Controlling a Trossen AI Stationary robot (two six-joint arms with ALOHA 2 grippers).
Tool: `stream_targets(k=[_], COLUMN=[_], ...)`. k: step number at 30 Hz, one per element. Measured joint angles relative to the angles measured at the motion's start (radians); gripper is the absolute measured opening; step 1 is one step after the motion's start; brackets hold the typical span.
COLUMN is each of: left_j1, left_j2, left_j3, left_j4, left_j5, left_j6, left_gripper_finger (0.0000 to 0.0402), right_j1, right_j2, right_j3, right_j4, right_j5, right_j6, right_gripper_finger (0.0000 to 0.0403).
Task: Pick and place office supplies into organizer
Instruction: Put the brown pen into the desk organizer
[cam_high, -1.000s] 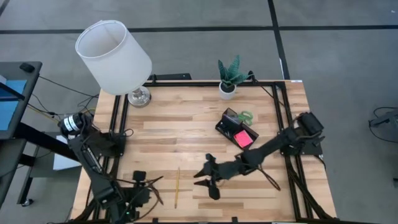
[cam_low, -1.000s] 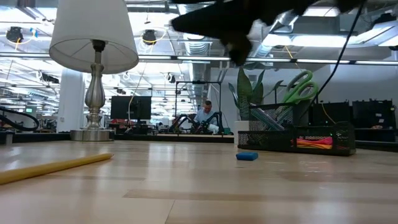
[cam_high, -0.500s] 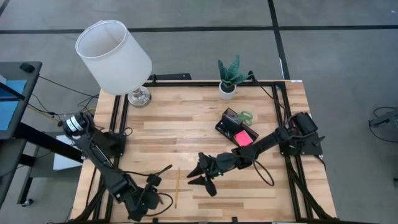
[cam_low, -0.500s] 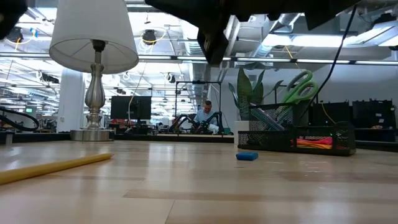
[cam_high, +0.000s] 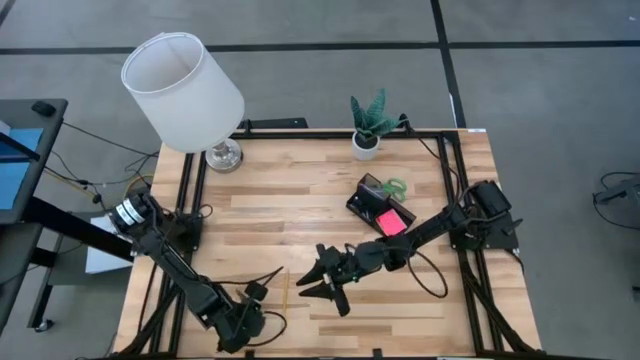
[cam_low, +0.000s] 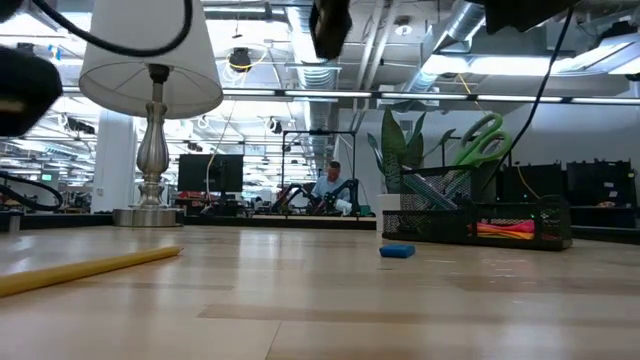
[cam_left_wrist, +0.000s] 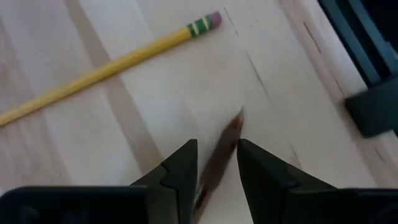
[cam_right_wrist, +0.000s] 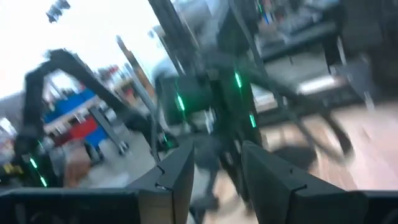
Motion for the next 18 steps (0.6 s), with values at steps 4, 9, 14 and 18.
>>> stream_targets(k=[4, 9, 14, 18], left_j1=[0.015, 0.02, 0.032, 0.047], left_j2=[0.042, 0.079, 0.081, 0.081], left_j3=[0.004, 0.007, 0.006, 0.006], left_j4=[0.035, 0.041, 0.044, 0.035], left_j5=[0.036, 0.038, 0.025, 0.062], left_j6=[0.003, -0.037, -0.131, -0.18], left_gripper_finger=[0.0106, 0.0106, 0.0106, 0.0106], right_j1=[0.0, -0.009, -0.031, -0.044], right_j2=[0.0, 0.0, 0.0, 0.0], right_j3=[0.0, 0.0, 0.0, 0.0], right_j4=[0.102, 0.107, 0.045, 0.026], right_j5=[0.0, 0.0, 0.001, 0.001], right_j6=[0.0, -0.003, -0.003, -0.002], right_gripper_finger=[0.0127, 0.0127, 0.0127, 0.0127])
